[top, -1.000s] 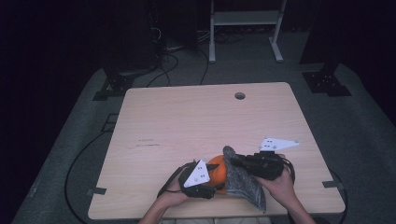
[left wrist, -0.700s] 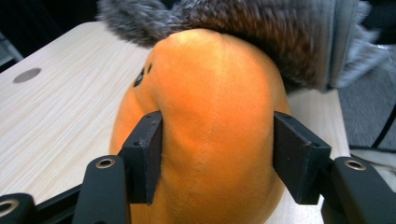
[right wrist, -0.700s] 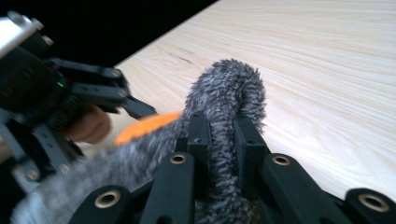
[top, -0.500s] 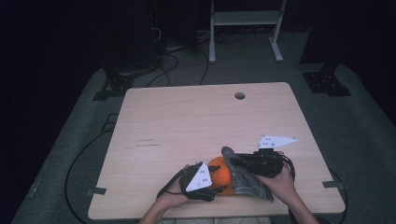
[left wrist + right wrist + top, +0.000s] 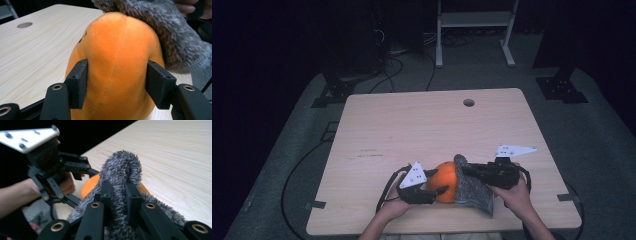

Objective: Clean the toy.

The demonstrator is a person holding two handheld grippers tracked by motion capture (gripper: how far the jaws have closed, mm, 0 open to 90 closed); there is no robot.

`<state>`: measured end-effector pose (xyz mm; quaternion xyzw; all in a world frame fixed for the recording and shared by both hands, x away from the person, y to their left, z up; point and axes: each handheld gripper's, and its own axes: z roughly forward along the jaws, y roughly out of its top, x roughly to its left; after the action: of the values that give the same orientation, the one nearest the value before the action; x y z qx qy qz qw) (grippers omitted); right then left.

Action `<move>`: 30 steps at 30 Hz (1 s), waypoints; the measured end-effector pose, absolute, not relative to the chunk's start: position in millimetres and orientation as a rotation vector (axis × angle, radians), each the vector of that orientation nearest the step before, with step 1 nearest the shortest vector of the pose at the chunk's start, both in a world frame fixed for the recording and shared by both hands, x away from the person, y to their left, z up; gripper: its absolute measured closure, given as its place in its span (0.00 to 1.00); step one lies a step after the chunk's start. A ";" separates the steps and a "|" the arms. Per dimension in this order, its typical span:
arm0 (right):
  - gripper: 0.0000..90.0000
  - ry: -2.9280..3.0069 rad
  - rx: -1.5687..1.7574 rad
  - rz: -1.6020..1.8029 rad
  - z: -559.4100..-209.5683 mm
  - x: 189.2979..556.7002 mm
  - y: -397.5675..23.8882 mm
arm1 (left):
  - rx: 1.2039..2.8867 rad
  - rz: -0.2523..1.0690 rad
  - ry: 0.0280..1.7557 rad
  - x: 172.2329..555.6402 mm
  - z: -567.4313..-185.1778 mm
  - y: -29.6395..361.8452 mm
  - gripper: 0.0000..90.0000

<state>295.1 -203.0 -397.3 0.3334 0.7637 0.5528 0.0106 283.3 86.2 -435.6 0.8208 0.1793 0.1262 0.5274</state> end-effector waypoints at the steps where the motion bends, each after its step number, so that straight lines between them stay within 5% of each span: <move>1: 0.88 2.382 1.058 1.729 -399.6 296.9 -204.0 | 1.954 0.293 0.443 284.2 -435.8 87.9 0.44; 14: 0.87 2.370 0.970 1.649 -391.1 288.6 -196.1 | 1.925 0.271 0.514 289.3 -435.3 89.4 0.42; 20: 0.87 2.370 1.016 1.641 -398.1 295.1 -203.5 | 1.943 0.272 0.513 294.7 -436.2 88.8 0.10; 23: 0.87 2.369 1.012 1.632 -397.2 294.3 -202.1 | 1.976 0.205 0.494 297.7 -442.3 84.1 0.11; 30: 0.88 2.409 0.838 1.644 -386.1 274.7 -175.1 | 1.965 0.279 0.503 287.5 -437.1 77.8 0.37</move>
<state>274.7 -175.1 -386.1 0.2757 0.7928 0.5409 0.0537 287.5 77.8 -437.1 0.8197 0.2098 0.1162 0.5202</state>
